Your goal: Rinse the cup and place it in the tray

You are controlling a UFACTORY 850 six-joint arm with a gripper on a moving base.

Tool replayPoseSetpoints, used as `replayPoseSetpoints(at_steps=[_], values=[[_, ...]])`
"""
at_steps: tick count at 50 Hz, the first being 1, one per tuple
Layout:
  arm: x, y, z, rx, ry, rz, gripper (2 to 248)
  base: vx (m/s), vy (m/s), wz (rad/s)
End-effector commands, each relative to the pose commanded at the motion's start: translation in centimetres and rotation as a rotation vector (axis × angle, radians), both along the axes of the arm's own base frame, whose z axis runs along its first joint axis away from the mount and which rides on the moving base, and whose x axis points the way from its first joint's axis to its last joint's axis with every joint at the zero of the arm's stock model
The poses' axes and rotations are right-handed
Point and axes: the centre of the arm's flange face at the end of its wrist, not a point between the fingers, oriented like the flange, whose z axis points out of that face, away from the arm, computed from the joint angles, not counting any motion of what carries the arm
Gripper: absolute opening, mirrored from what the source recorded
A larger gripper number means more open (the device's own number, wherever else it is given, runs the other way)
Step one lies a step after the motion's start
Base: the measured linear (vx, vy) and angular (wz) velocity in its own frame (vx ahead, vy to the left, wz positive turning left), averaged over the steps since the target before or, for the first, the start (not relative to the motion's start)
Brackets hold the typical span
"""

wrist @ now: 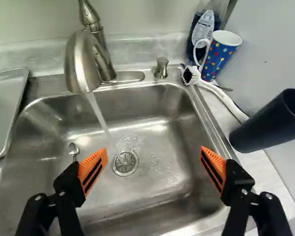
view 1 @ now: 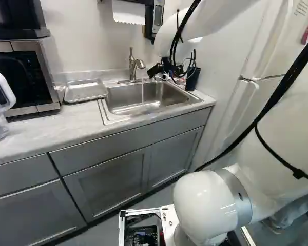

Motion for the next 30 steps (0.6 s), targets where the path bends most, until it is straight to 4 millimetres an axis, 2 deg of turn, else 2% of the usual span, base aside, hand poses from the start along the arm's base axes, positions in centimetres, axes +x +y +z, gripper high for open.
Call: replayPoseSetpoints(at_steps=[30], values=[[0.0, -4.6, 0.0, 0.000, -0.001, -0.103, 247, 0.000, 0.000, 0.000]])
